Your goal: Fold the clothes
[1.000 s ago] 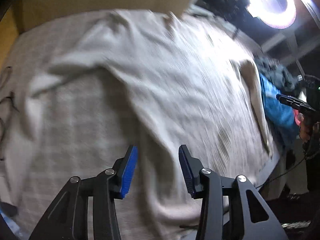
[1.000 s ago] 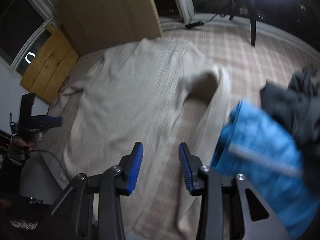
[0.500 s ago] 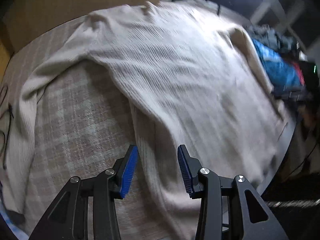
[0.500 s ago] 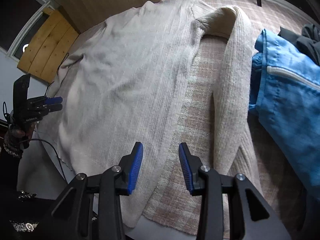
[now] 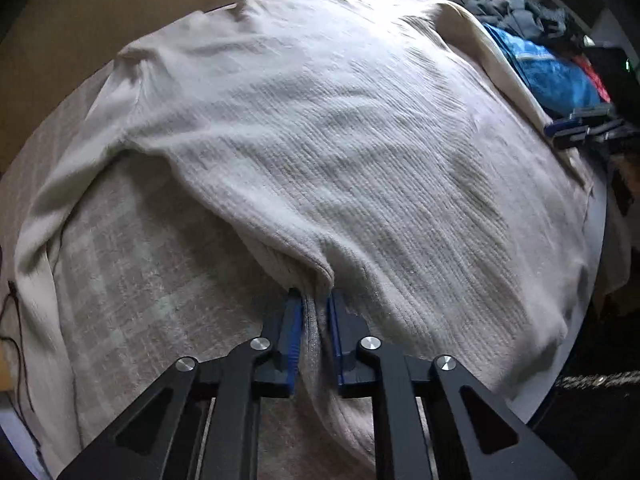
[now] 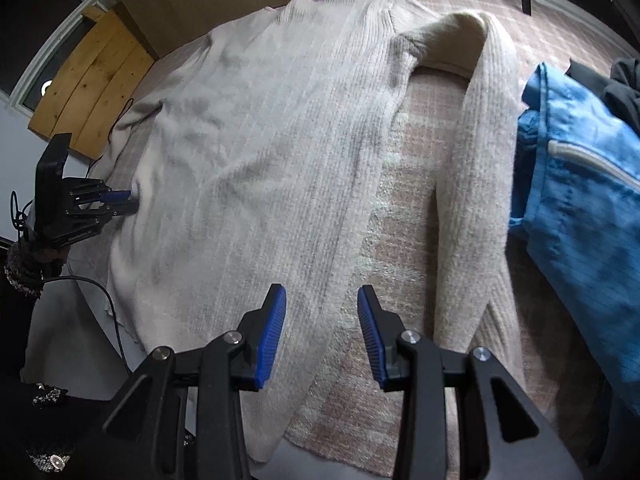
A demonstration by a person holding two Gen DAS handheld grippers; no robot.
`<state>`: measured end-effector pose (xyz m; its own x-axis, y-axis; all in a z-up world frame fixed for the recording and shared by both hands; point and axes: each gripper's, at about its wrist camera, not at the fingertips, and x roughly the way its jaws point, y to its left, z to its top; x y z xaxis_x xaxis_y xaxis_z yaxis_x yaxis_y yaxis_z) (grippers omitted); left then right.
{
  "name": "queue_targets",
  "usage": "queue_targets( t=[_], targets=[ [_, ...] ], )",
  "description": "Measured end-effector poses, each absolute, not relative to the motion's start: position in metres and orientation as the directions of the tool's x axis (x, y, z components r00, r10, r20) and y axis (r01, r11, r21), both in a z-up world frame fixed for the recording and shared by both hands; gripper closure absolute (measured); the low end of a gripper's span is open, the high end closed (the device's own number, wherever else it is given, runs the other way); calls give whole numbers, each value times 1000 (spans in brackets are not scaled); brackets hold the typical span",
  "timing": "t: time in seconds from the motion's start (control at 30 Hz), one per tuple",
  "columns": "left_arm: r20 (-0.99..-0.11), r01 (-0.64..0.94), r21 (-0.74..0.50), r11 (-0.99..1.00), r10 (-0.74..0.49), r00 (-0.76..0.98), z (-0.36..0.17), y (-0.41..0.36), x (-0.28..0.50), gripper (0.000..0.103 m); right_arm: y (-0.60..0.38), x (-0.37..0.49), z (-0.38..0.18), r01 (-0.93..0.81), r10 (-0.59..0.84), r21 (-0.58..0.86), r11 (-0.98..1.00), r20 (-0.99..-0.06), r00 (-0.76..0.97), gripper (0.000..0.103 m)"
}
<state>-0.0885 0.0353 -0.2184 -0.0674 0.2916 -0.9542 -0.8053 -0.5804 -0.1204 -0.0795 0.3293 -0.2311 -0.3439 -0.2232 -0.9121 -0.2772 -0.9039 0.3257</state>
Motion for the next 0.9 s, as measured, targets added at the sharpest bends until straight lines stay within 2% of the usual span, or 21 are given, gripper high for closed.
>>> queue_targets(
  t=[0.23, 0.27, 0.33, 0.4, 0.5, 0.6, 0.67, 0.8, 0.9],
  targets=[
    [-939, -646, -246, -723, 343, -27, -211, -3, -114, 96, 340, -93, -228, -281, -247, 359, -890, -898, -365, 66],
    [-936, -620, -263, -740, 351, -22, -210, -9, -118, 94, 347, -100, -226, -286, -245, 366, -886, -891, -382, 66],
    [-924, -581, -297, -758, 381, -25, -206, -2, -133, 78, 362, -115, -225, -311, -234, 377, -873, -881, -412, 66],
    [-920, -568, -292, -769, 388, -53, -206, 12, -152, 71, 381, -135, -225, -348, -205, 380, -857, -871, -446, 66],
    [-922, -552, -289, -782, 383, -60, -210, 29, -186, 70, 410, -166, -232, -407, -178, 393, -824, -863, -473, 66],
    [-906, -498, -350, -793, 422, -36, -220, 43, -217, 68, 430, -186, -242, -455, -183, 424, -783, -856, -483, 66],
    [-901, -469, -365, -804, 432, -39, -228, 52, -227, 67, 443, -198, -249, -484, -177, 439, -757, -851, -494, 66],
    [-884, -410, -414, -813, 467, -33, -236, 57, -246, 58, 460, -212, -257, -504, -197, 480, -718, -835, -514, 66],
    [-871, -374, -440, -817, 489, -44, -238, 60, -248, 58, 462, -218, -259, -500, -205, 501, -707, -821, -533, 66]
  ],
)
